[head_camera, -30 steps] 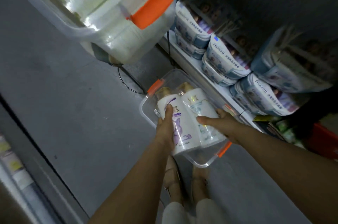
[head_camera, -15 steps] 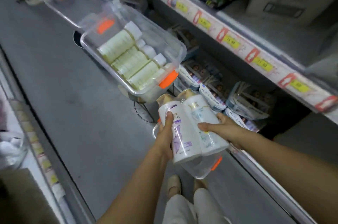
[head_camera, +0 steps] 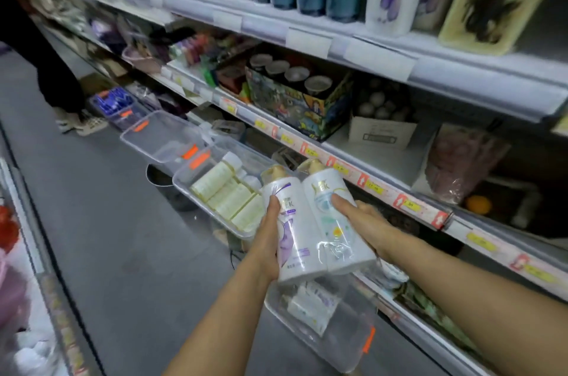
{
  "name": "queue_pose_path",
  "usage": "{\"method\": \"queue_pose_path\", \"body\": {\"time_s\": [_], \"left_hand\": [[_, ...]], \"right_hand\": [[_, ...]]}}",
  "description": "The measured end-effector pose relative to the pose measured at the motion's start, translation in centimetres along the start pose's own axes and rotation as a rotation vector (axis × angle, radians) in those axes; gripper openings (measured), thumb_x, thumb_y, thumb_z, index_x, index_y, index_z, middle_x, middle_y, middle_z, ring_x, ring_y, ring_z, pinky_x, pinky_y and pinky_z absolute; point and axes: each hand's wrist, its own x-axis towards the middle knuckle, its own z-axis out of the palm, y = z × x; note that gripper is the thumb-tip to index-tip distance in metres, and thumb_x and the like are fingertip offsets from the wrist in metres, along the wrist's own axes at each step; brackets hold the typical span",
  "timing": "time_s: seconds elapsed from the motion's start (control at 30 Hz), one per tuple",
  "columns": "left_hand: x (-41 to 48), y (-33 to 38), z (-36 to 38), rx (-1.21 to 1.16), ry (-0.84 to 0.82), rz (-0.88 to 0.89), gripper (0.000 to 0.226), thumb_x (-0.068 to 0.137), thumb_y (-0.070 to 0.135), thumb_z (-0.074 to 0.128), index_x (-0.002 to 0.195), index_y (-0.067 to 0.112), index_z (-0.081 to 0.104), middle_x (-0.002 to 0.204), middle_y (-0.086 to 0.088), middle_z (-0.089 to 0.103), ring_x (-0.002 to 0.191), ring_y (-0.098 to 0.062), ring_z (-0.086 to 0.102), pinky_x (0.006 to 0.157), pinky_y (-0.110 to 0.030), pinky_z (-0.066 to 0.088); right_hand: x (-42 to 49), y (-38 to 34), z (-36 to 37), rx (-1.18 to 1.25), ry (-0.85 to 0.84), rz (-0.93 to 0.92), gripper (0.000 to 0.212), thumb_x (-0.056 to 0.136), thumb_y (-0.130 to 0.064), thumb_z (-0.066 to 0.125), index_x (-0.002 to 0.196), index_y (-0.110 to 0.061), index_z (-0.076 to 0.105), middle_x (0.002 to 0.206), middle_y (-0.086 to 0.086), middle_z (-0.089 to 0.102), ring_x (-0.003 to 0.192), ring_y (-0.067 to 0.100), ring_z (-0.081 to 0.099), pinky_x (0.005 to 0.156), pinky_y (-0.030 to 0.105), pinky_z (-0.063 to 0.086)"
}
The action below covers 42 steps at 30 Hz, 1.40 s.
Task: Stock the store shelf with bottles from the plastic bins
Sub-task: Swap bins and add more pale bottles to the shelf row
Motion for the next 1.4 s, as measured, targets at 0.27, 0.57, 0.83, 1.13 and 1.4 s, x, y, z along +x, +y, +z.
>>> {"method": "queue_pose_path", "body": {"time_s": [0.27,0.57,0.83,1.13,1.4], "left_hand": [[-4.9,4.8,5.3,0.118,-0.111,0.059,0.077,0.077,0.077,0.061,0.124,0.016,0.070,0.123,-0.013,0.070,0.110,-0.026,0.066,0.101,-0.045,0.050],[-8.2,6.9,9.8,0.229,-0.318,0.186,0.079,0.075,0.066,0.064,0.132,0.011,0.062,0.122,-0.016,0.070,0.115,-0.032,0.066,0.104,-0.051,0.048],[-12.1,7.3,15.4,0.276,-0.525,0.336,0.049,0.079,0.022,0.075,0.123,0.003,0.065,0.117,-0.023,0.070,0.106,-0.037,0.070,0.086,-0.051,0.059],[-13.1,6.6,25.5,0.412,-0.604,0.552,0.091,0.057,0.028,0.096,0.130,-0.004,0.053,0.114,-0.023,0.071,0.103,-0.039,0.070,0.088,-0.058,0.056],[-14.2,7.0,33.7,0.494,-0.717,0.717,0.072,0.063,0.024,0.094,0.122,0.010,0.055,0.110,-0.012,0.074,0.098,-0.028,0.073,0.083,-0.046,0.060]], "right_hand": [[-5.6,-5.9,-1.3,-0.007,0.097,-0.238,0.049,0.077,-0.051,0.077,0.113,-0.020,0.063,0.092,-0.001,0.075,0.069,0.012,0.074,0.056,0.022,0.055],[-10.7,-10.6,-4.1,-0.142,0.177,-0.312,0.095,0.042,-0.066,0.090,0.119,-0.018,0.060,0.103,0.003,0.075,0.084,0.020,0.075,0.078,0.042,0.061],[-16.6,-12.2,-7.3,-0.083,0.282,-0.501,0.042,0.078,-0.030,0.083,0.112,-0.016,0.061,0.100,0.003,0.075,0.086,0.019,0.074,0.073,0.037,0.060],[-20.8,-13.2,-14.3,-0.055,0.646,-0.665,0.042,0.077,-0.029,0.082,0.111,-0.019,0.059,0.102,-0.002,0.073,0.084,0.012,0.073,0.067,0.028,0.059],[-23.3,-15.5,-19.8,-0.052,0.828,-0.792,0.053,0.075,-0.030,0.084,0.118,-0.019,0.056,0.107,-0.008,0.069,0.092,0.007,0.070,0.073,0.027,0.060]]}}
